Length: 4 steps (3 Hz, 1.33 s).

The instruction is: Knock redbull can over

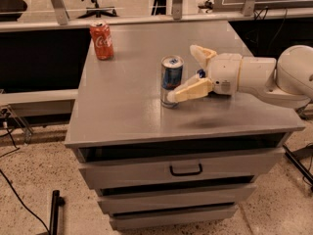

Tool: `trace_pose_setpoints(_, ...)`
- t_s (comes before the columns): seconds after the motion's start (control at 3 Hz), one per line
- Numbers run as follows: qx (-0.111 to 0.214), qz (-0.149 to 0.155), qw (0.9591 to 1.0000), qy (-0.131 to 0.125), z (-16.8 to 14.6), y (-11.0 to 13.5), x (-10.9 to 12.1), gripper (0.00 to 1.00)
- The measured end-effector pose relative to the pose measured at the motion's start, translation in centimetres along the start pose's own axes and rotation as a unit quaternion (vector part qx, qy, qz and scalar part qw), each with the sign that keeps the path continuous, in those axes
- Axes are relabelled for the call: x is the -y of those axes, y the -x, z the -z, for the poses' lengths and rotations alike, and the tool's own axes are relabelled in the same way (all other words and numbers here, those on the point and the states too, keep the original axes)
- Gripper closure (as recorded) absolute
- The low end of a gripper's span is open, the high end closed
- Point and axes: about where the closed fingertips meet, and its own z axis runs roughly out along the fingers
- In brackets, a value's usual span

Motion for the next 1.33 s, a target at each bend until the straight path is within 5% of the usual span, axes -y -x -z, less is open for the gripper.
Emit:
trace_pose_setpoints(0.33, 0.000, 0.000, 1.0000, 0.002, -0.20, 0.09, -0.12, 0.15)
trace_pose_setpoints(1.33, 0.002, 0.002, 1.0000, 0.008, -0.84, 0.38, -0.51, 0.84)
